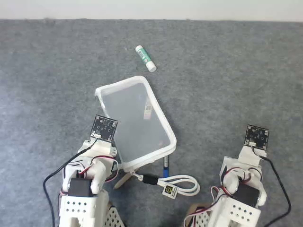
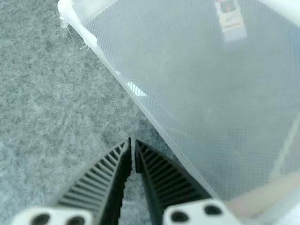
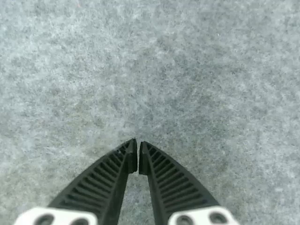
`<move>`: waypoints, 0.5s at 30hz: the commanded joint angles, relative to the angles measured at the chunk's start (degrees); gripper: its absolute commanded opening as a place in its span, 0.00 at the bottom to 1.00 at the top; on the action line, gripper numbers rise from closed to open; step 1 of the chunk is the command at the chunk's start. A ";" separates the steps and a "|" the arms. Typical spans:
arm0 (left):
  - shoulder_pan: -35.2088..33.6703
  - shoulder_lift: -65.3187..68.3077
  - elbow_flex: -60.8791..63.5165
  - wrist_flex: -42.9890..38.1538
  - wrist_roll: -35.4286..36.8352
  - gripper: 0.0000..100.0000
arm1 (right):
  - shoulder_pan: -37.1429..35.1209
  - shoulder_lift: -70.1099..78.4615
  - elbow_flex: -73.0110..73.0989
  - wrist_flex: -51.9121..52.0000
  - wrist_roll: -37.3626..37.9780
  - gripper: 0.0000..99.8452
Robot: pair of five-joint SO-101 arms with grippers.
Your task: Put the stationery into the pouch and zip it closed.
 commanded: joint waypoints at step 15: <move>-0.26 -1.14 -1.01 0.26 0.18 0.01 | 0.22 -0.84 1.23 0.40 0.53 0.01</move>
